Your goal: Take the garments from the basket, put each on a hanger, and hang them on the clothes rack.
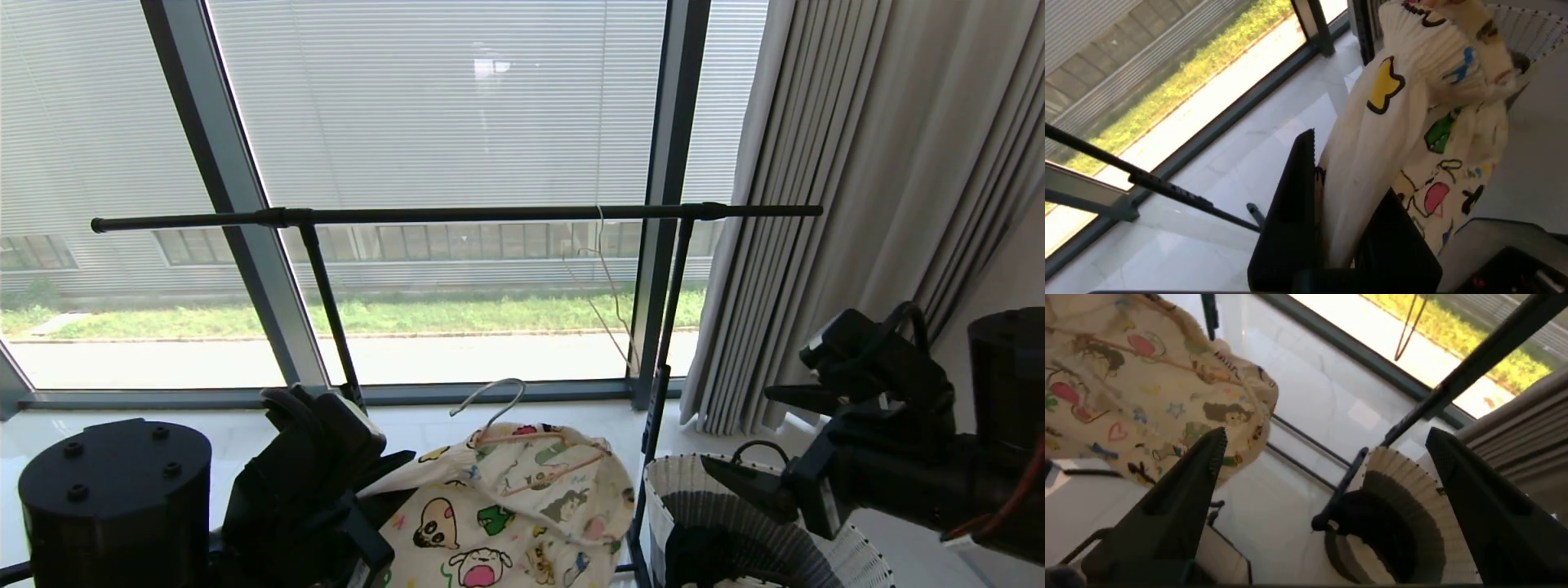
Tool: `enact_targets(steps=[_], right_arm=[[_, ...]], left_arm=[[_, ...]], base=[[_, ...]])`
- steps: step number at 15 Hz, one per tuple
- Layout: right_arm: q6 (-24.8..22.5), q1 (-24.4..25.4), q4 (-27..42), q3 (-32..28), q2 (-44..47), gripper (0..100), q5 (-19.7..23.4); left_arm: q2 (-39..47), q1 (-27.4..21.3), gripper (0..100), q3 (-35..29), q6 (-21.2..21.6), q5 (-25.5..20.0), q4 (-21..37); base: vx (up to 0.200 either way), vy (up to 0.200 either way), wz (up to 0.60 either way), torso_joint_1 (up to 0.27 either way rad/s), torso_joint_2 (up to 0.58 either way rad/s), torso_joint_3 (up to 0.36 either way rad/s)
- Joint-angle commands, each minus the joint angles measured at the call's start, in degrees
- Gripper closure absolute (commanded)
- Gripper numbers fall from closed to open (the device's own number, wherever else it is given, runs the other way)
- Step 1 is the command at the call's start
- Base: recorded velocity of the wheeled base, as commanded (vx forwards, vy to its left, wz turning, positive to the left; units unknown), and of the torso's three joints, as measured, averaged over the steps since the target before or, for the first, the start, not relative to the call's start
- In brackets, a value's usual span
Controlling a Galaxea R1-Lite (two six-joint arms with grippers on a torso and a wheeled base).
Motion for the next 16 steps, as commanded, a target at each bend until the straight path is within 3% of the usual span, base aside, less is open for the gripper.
enact_targets(steps=[1, 2, 4, 6, 11, 16], right_arm=[[-0.47, 1.19, 13.08, -4.05, -12.12, 0, 4.03], [-1.97, 1.28, 19.06, -4.40, -13.97, 0, 4.11], [-7.07, 1.19, 23.54, -4.58, -14.84, 0, 4.11], [-14.36, 1.19, 24.33, -4.75, -12.82, 0, 4.99], [-25.61, 1.45, 22.13, -4.67, -4.74, 0, 8.07], [-26.14, 1.45, 15.45, -4.23, 0.89, 0, 8.16]], left_arm=[[3.23, -1.04, 100, -0.02, -0.05, 0.08, -2.05], [3.58, -3.50, 100, -0.20, -0.31, 0.08, -3.81], [5.16, -9.39, 100, -1.43, -0.49, 0.17, -6.18], [7.80, -13.43, 100, -4.42, -0.49, 0.17, -6.53], [15.00, -20.11, 100, -12.42, -0.49, 0.17, -6.62], [14.91, -23.01, 100, -12.50, -0.49, 0.17, -6.71]], base=[[0.000, 0.000, 0.00, 0.000, 0.00, 0.000], [0.000, 0.000, 0.00, 0.000, 0.00, 0.000], [0.000, 0.000, 0.00, 0.000, 0.00, 0.000], [0.000, 0.000, 0.00, 0.000, 0.00, 0.000], [0.000, 0.000, 0.00, 0.000, 0.00, 0.000], [0.000, 0.000, 0.00, 0.000, 0.00, 0.000]])
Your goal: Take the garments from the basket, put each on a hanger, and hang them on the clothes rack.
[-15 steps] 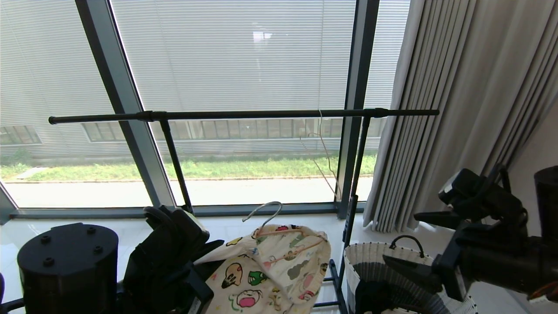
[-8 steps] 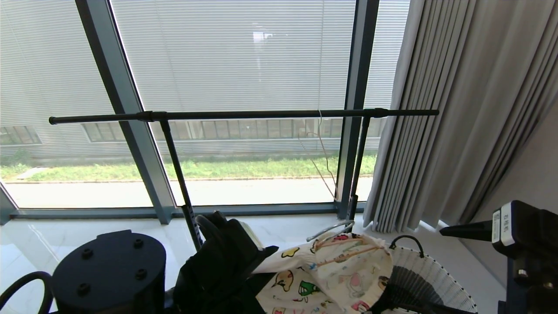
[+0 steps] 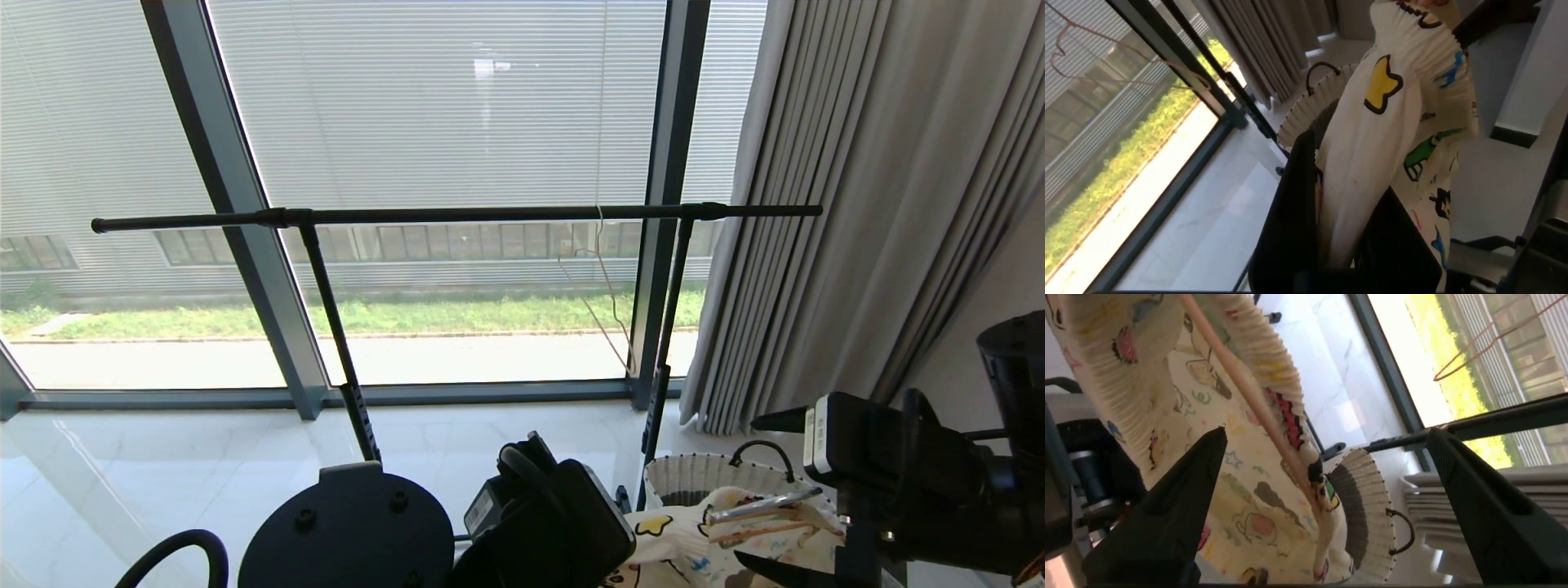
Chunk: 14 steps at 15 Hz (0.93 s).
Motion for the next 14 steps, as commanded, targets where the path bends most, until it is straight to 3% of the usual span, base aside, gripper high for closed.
enact_targets(steps=[1, 7, 8, 14], right_arm=[[0.01, 0.01, -0.33, 0.14, 3.15, 0, 0.01], [0.10, -0.16, -6.92, 3.83, 4.82, 0, -0.07], [0.10, -0.16, -8.33, 4.45, 4.82, 100, -0.16], [0.01, -0.25, -9.82, 4.53, 4.02, 100, -0.43]], left_arm=[[0.18, -0.41, 100, -0.16, 0.01, 0.04, -0.09], [0.18, -1.73, 100, -0.33, 0.01, 1.62, -1.67], [0.18, -1.90, 100, -0.33, 0.01, 1.62, -1.67], [0.00, -2.78, 100, -0.42, 0.01, 1.71, -1.67]], base=[[0.000, 0.000, 0.00, 0.000, 0.00, 0.000], [0.000, 0.000, 0.00, 0.000, 0.00, 0.000], [0.000, 0.000, 0.00, 0.000, 0.00, 0.000], [0.000, 0.000, 0.00, 0.000, 0.00, 0.000]])
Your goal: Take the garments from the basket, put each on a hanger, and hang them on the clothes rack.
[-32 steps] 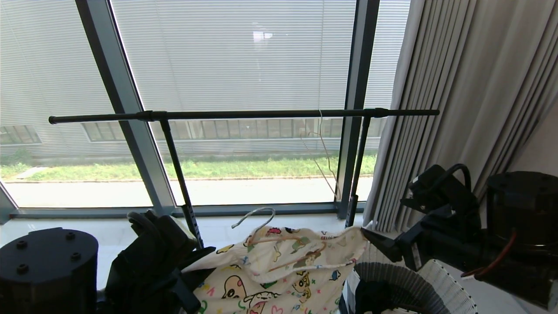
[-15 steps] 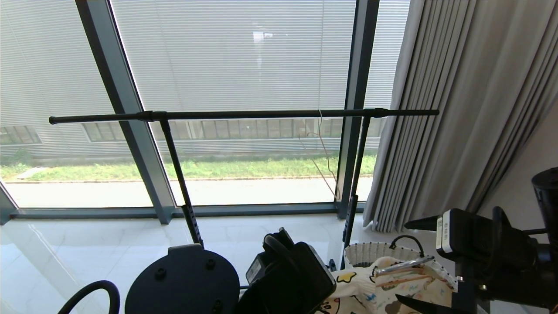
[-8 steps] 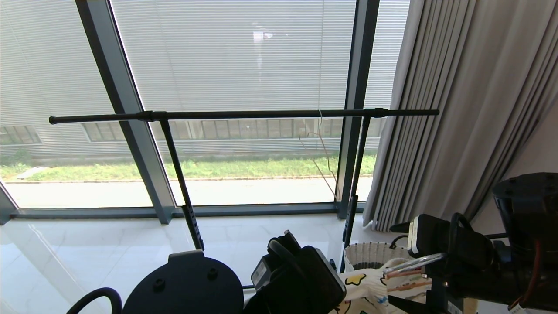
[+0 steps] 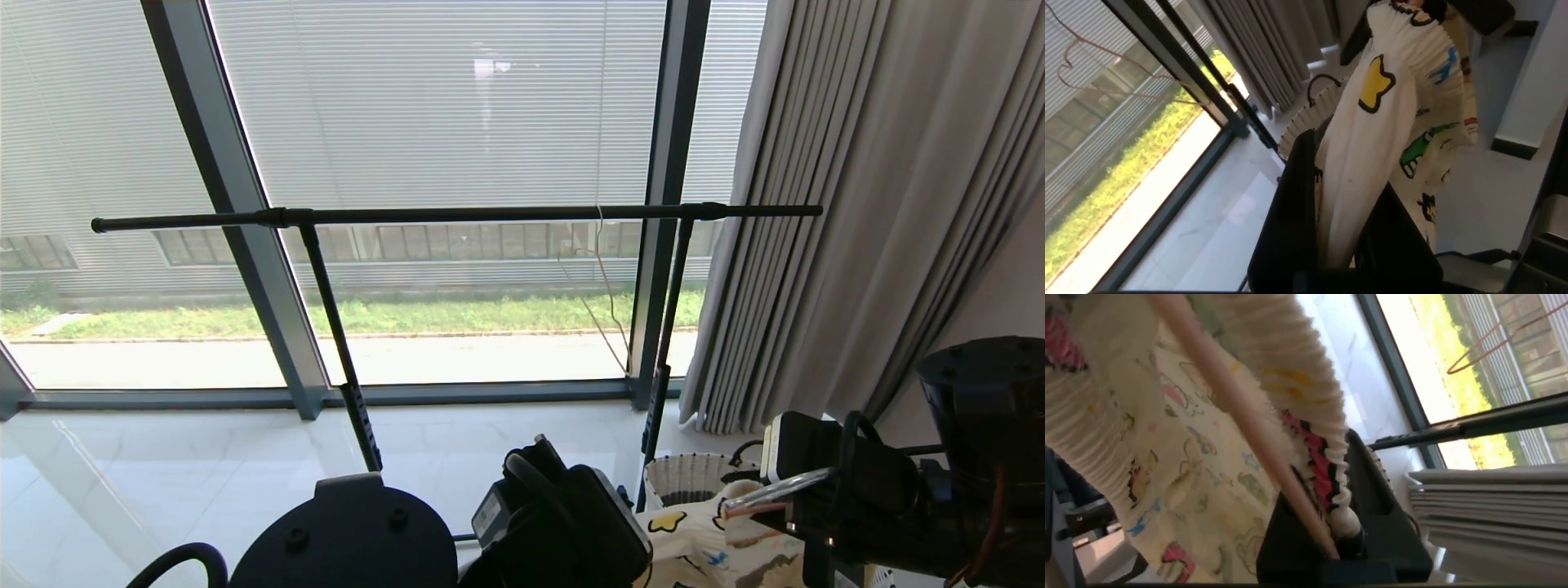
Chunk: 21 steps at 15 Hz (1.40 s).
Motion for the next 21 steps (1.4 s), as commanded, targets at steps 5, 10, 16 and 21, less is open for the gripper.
enact_targets(steps=[5, 10, 16, 21], right_arm=[[-2.10, 0.08, -1.63, 1.62, -4.39, 100, 0.21], [-9.83, 0.08, -9.19, 8.21, -10.72, 100, 0.39], [-10.80, -4.93, -10.07, 9.26, -15.21, 100, 4.78], [-10.54, -5.02, -10.25, 9.18, -16.44, 100, 6.81]], left_arm=[[-0.32, -1.17, 0, 0.43, -0.49, -0.10, -0.05], [-0.50, 3.13, 0, 0.61, -0.75, 4.74, -0.05], [-5.16, 20.36, 0, 8.52, -2.25, 3.42, -0.05], [-4.80, 25.55, 0, 12.91, -3.48, -3.88, -0.05]], base=[[0.000, 0.000, 0.00, 0.000, 0.00, 0.000], [0.000, 0.000, 0.00, 0.000, 0.00, 0.000], [0.000, 0.000, 0.00, 0.000, 0.00, 0.000], [0.000, 0.000, 0.00, 0.000, 0.00, 0.000]])
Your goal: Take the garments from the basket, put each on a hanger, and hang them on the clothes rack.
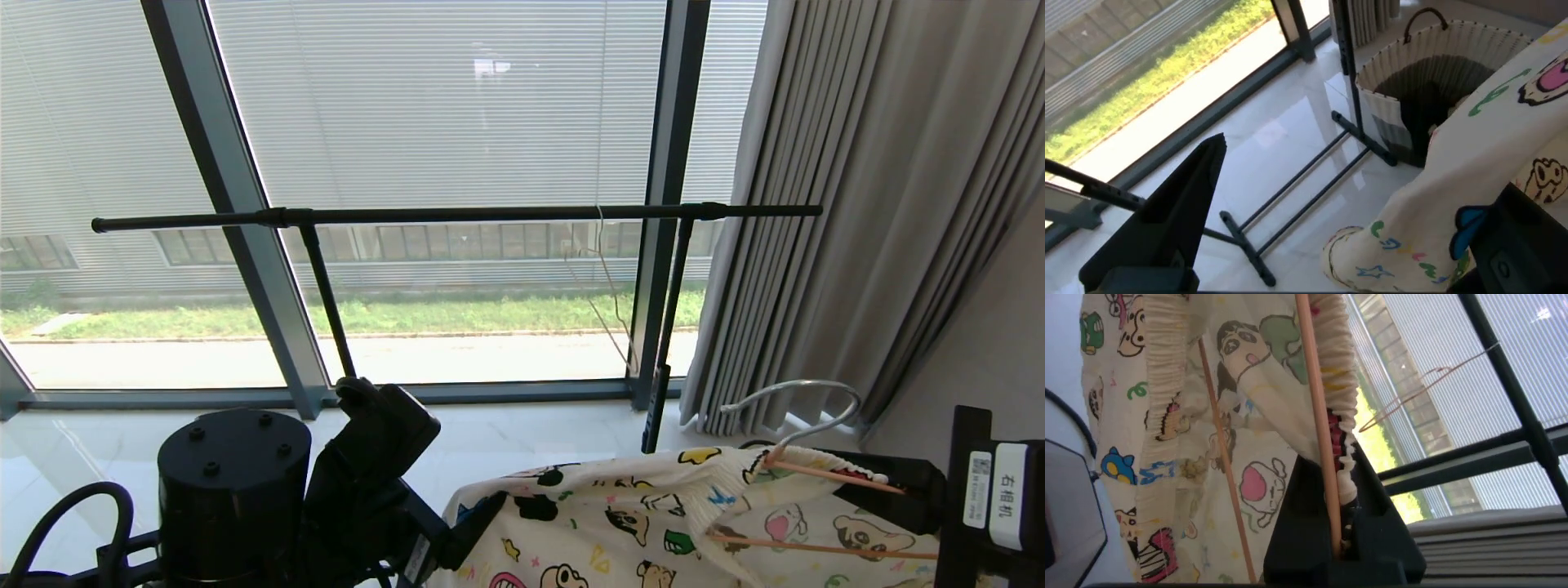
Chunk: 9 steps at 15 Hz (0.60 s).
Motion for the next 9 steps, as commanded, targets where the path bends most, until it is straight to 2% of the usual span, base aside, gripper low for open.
enact_targets(steps=[1, 5, 9], right_arm=[[0.06, -0.17, -0.08, -0.07, -0.45, 100, 0.04], [0.67, -2.72, -0.08, -0.07, -0.37, 100, 0.04], [0.67, -2.72, -0.08, -0.15, -0.45, 100, 0.13]], left_arm=[[-0.23, 0.63, 0, 1.33, 0.02, -0.11, 0.08], [-5.85, 0.63, 0, 1.77, -0.16, -8.29, 0.17], [-9.72, 0.63, 0, 5.46, 0.28, -9.52, 0.08]], base=[[0.000, 0.000, 0.00, 0.000, 0.00, 0.000], [0.000, 0.000, 0.00, 0.000, 0.00, 0.000], [0.000, 0.000, 0.00, 0.000, 0.00, 0.000]])
